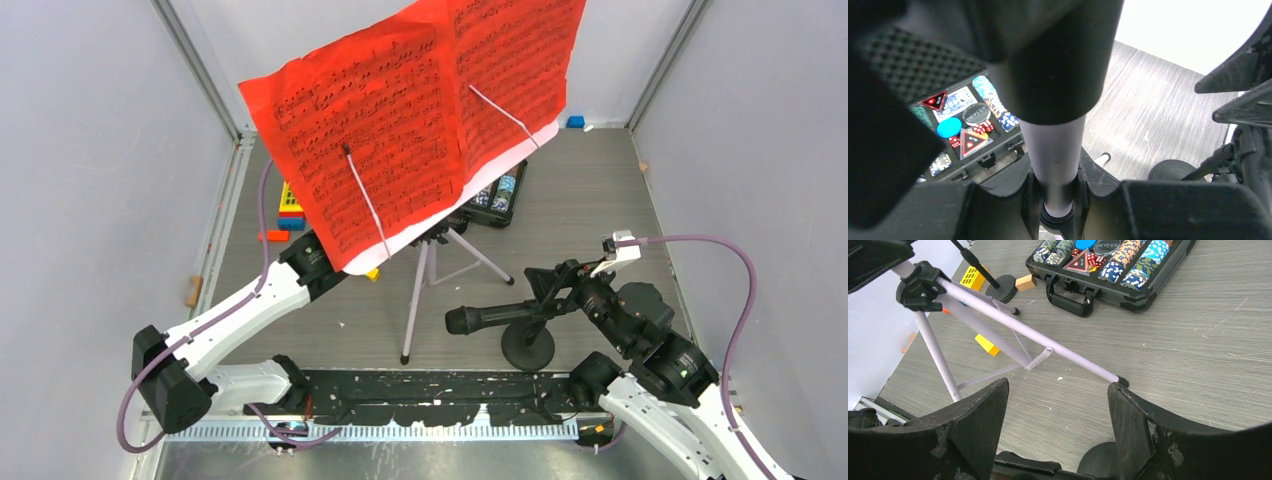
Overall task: Pack up the instrument practice props
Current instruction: Move the music stand to the center of the board.
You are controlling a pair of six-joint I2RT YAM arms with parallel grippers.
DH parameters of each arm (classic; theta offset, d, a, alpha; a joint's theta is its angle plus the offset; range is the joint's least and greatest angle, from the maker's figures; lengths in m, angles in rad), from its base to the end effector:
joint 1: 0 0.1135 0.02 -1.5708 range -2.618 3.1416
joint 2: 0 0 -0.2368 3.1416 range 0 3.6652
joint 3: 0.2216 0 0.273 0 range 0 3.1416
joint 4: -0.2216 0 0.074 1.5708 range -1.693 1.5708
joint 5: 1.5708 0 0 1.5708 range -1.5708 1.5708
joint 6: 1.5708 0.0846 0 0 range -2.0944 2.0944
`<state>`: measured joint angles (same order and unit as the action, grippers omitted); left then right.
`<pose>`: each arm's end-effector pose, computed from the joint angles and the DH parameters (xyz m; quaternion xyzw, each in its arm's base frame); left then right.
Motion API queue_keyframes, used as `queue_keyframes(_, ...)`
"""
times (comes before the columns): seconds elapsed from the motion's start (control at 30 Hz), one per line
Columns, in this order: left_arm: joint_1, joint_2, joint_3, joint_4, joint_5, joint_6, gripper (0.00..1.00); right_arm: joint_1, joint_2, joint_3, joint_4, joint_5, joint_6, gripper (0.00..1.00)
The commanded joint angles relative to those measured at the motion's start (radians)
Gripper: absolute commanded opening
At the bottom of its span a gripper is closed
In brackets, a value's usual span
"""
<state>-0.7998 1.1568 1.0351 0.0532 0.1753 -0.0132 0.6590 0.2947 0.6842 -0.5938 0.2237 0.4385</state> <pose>0.2356 -0.2637 0.3468 0.3342 0.6496 -0.3276 0.5992 0.1461 0.0894 0.3072 -0.0148 0.7738 0.2534 0.5804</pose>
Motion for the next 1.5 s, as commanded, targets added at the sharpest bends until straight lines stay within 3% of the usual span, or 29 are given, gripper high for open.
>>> queue_keyframes(0.0,0.063,0.042,0.046,0.070,-0.012,0.100,0.00,-0.002,-0.007,0.022,0.021,0.004,-0.022,0.78)
queue_keyframes(0.27,0.119,0.076,0.073,0.084,0.032,0.099,0.00,-0.003,-0.011,0.025,0.015,0.004,-0.026,0.77)
queue_keyframes(0.37,0.119,0.078,0.073,0.077,0.045,0.091,0.07,-0.002,-0.005,0.048,-0.008,0.008,-0.030,0.79)
queue_keyframes(0.7,0.118,0.026,0.015,0.097,0.017,0.028,0.78,-0.003,0.043,0.178,-0.113,-0.013,-0.046,0.83)
queue_keyframes(0.8,0.118,0.006,0.000,0.084,0.016,0.019,0.88,-0.003,0.053,0.213,-0.146,-0.009,-0.048,0.83)
queue_keyframes(1.0,0.118,-0.072,-0.090,0.094,-0.003,-0.064,0.99,-0.003,0.097,0.307,-0.273,0.011,-0.023,0.85)
queue_keyframes(1.27,0.117,-0.221,-0.229,0.108,-0.043,-0.157,1.00,-0.002,0.047,0.290,-0.223,0.020,-0.002,0.86)
queue_keyframes(1.47,0.118,-0.369,-0.305,0.003,-0.141,-0.274,1.00,-0.003,0.059,0.319,-0.212,0.056,0.014,0.86)
